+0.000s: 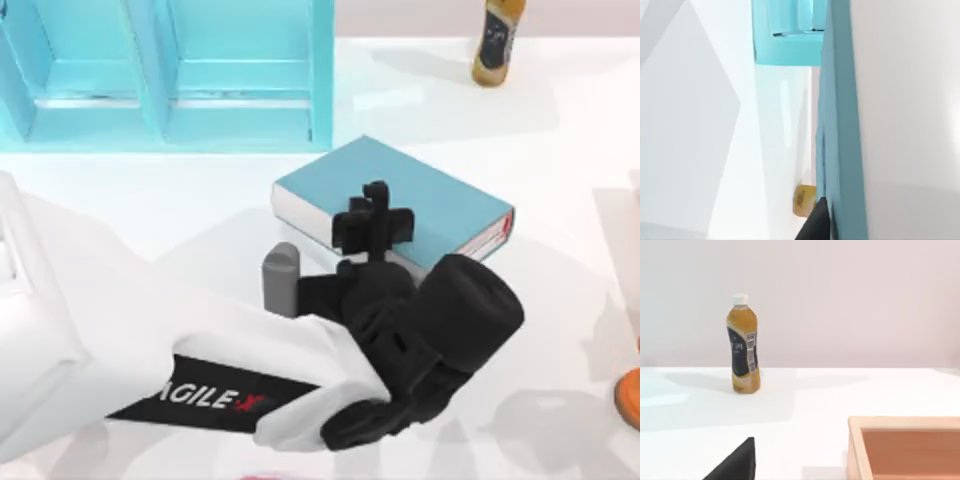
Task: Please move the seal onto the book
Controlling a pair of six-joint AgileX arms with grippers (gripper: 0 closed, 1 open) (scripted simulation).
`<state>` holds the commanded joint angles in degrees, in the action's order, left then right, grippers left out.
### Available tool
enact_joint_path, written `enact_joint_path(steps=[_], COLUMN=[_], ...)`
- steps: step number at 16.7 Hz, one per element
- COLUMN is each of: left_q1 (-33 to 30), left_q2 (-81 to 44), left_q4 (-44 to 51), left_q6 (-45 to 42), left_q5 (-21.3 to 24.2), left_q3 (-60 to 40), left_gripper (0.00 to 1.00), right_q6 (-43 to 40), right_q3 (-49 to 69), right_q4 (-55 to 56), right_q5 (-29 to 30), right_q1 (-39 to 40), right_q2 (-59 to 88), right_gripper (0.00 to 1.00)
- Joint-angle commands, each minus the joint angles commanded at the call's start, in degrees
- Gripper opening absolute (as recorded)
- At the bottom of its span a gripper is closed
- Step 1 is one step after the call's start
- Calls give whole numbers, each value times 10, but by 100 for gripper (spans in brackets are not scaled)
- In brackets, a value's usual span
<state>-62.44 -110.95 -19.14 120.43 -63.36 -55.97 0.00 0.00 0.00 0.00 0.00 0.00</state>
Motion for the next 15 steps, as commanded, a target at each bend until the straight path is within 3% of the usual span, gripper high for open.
enact_joint_path(steps=[10, 15], left_q1=[-6, -6], left_q2=[1, -40], left_q4=[7, -49], left_q6=[10, 10], left_q5=[-6, -6], left_q3=[4, 18], left_gripper=[0, 0], right_q6=[0, 0], right_q3=[0, 0], right_q4=[0, 0], right_q5=[0, 0], right_q1=[0, 0], right_q2=[0, 0], right_gripper=[100, 100])
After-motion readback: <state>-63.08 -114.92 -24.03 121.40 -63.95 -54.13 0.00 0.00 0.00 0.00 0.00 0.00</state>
